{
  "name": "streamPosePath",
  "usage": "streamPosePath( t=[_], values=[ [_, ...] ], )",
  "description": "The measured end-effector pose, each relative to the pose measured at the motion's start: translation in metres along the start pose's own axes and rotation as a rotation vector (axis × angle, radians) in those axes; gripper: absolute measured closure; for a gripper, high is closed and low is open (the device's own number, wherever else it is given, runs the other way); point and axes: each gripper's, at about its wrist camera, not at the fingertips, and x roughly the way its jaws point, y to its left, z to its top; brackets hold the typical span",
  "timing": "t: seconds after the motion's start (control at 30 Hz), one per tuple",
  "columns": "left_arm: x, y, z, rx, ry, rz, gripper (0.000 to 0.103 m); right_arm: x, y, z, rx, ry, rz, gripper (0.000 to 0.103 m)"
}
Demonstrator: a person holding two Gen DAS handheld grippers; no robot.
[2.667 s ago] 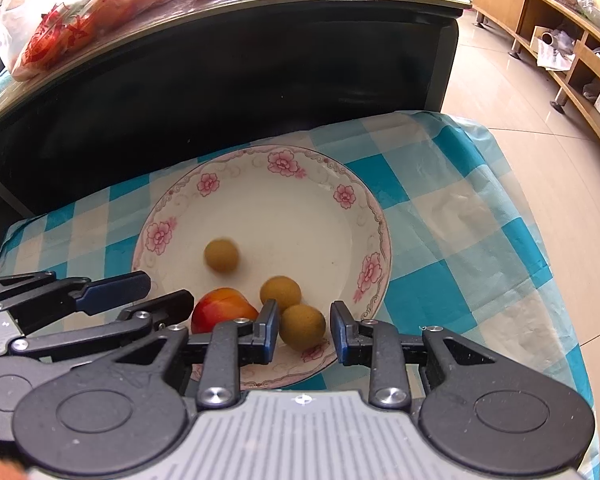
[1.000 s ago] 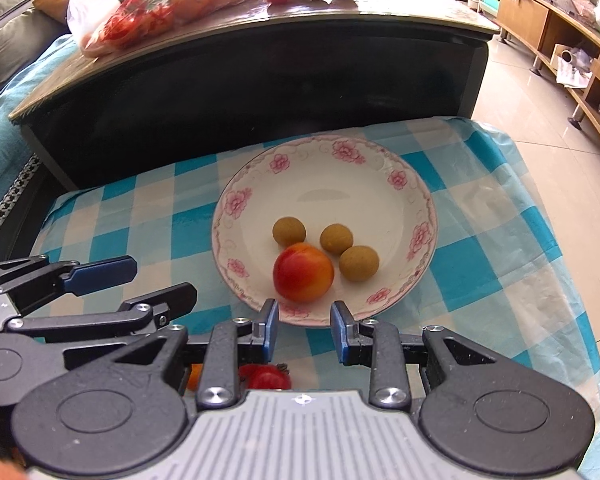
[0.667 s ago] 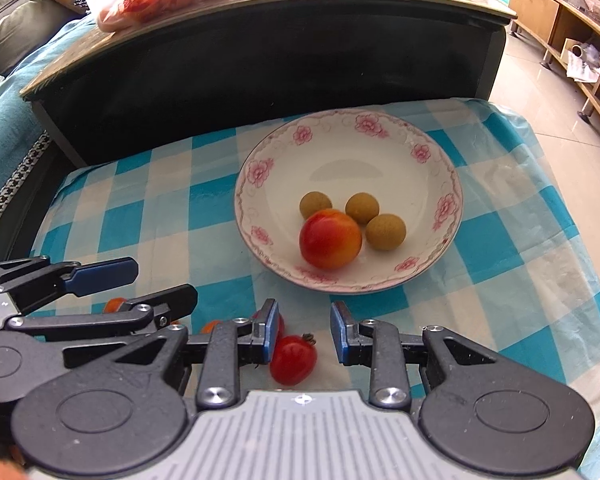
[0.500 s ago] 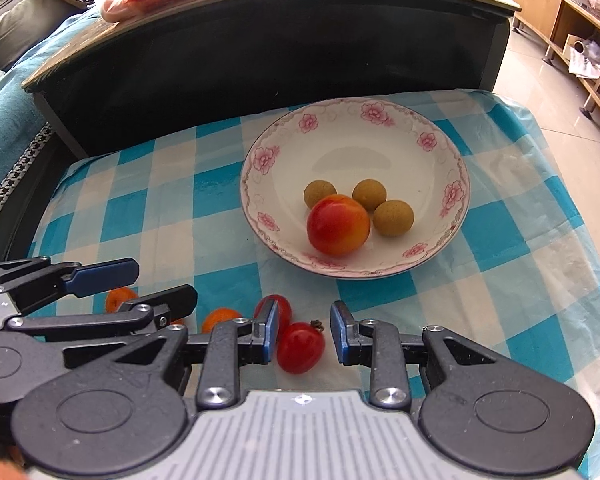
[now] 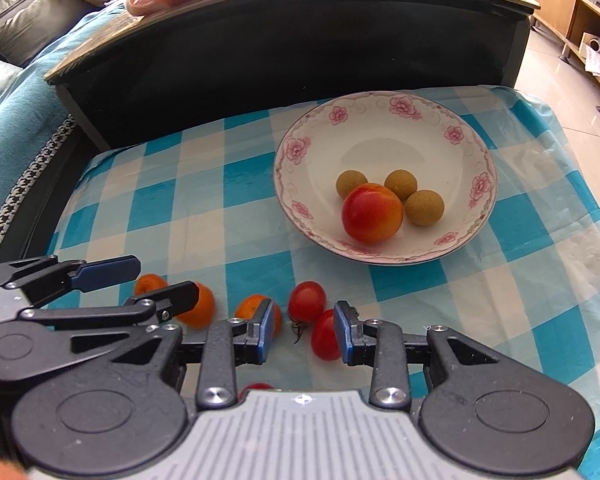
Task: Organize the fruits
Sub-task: 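Move the right tool to a cherry tomato while the left tool approaches a tangerine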
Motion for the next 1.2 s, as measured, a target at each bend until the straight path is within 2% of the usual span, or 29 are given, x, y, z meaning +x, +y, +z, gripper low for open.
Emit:
streamPosePath(
  t=[0.13, 0.6, 0.87, 1.2],
  values=[
    [0.006, 0.009, -0.004, -0.017, 0.023, 0.012, 0.041, 0.001, 0.002, -0.004, -0.004, 0.009, 0.005, 0.067],
    [0.000, 0.020, -0.005, -0.049, 0.011, -0.001, 0.045, 0.001, 0.005, -0.010, -0.009, 0.018, 0.030, 0.065],
    [0.008, 0.028, -0.009, -0.068, 0.047, 0.036, 0.048, 0.003, 0.006, -0.017, -0.023, 0.038, 0.035, 0.064],
    [0.028, 0.024, -0.005, -0.050, 0.061, 0.048, 0.058, 0.007, 0.013, -0.025, -0.032, 0.057, 0.051, 0.064]
  ],
)
